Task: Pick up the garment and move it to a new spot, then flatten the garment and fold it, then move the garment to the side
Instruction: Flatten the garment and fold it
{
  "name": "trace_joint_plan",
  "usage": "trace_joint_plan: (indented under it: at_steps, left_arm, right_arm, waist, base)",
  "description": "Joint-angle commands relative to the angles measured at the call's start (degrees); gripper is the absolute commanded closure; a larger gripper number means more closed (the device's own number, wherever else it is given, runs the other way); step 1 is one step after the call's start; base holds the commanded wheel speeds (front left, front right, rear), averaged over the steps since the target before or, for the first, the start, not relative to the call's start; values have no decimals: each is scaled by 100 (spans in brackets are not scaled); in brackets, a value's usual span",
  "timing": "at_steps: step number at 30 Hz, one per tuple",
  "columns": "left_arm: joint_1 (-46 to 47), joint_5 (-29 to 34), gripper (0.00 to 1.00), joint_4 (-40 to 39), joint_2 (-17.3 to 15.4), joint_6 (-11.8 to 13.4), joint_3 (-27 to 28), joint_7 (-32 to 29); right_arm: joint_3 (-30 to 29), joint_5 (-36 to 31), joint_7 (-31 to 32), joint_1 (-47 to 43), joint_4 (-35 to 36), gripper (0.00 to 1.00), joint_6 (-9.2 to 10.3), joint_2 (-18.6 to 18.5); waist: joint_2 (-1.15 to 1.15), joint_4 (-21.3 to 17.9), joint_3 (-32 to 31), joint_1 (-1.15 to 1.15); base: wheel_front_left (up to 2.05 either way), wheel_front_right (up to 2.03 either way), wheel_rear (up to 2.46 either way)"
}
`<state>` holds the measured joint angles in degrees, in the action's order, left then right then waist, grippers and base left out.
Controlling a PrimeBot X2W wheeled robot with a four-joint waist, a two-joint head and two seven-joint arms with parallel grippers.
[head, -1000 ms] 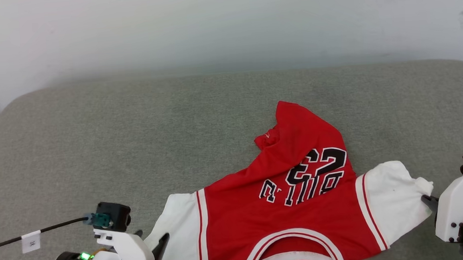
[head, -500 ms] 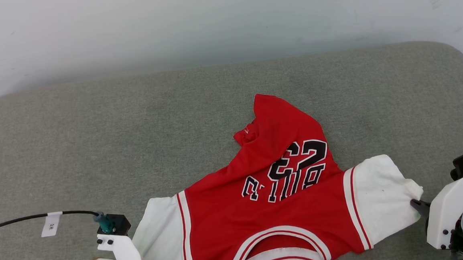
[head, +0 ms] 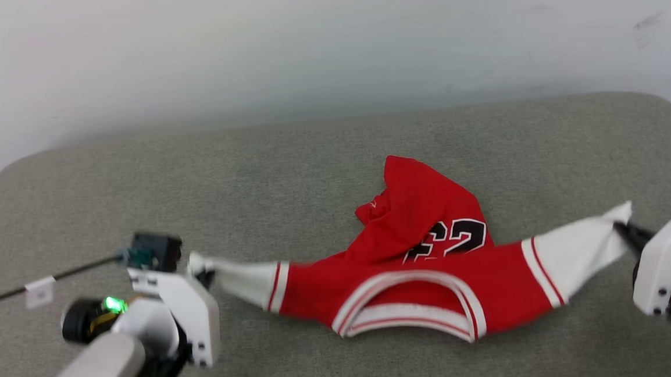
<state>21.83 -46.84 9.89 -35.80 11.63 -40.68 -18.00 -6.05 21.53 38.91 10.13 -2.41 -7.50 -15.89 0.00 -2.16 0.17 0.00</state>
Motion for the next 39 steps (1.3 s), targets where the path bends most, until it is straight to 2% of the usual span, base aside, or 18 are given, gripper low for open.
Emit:
trace_joint_plan:
  at_steps: [1,4,7,17,23,28,33,39]
  left_arm:
    - [184,36,100,-78,-11,35,79,76]
    - [752,200,100,-263,43,111,296,264]
    - [1402,187,100,-144,238,43,513,385]
    - [3974,363,100,1452,842,-416,993,978]
    - [5320,541,100,2375,1011,-622,1227,1566]
    - [6377,664,100,2908,1031,-785,1410,2154]
    - [6896,736,100,3258,1027,-924,1437,2397]
    - [6926,664,100,3740,1187,-1072,1388,2509]
  right_arm:
    - [-26,-39,-60,188,-18,100,2,-11]
    - [-6,-175,-259,698,-187,100,2,-109]
    - [76,-244,-472,1355,-408,100,2,-180]
    - [346,-428,-1456,4149,-1597,100,2,-194]
    - [616,-734,-2080,5737,-2285,100,2,-155]
    - [942,-926,-2673,7054,-2861,100,2,-101]
    - [1283,-959,-3038,7725,-3298,100,2,-64]
    - [1598,-906,-3262,7985,-3858,100,2,27]
  waist:
    - [0,33,-16,0]
    - [0,116,29,0]
    - [0,169,161,0]
    - [0,94,1150,0]
    - [0,-8,1834,0]
    - [0,-107,2322,0]
    - [0,-138,2613,0]
    - [0,-69,2845,0]
  base:
    - [0,0,0]
    - [0,0,0]
    - [0,0,0]
    - [0,0,0]
    - [0,0,0]
    - [0,0,0]
    - [0,0,0]
    - [0,0,0]
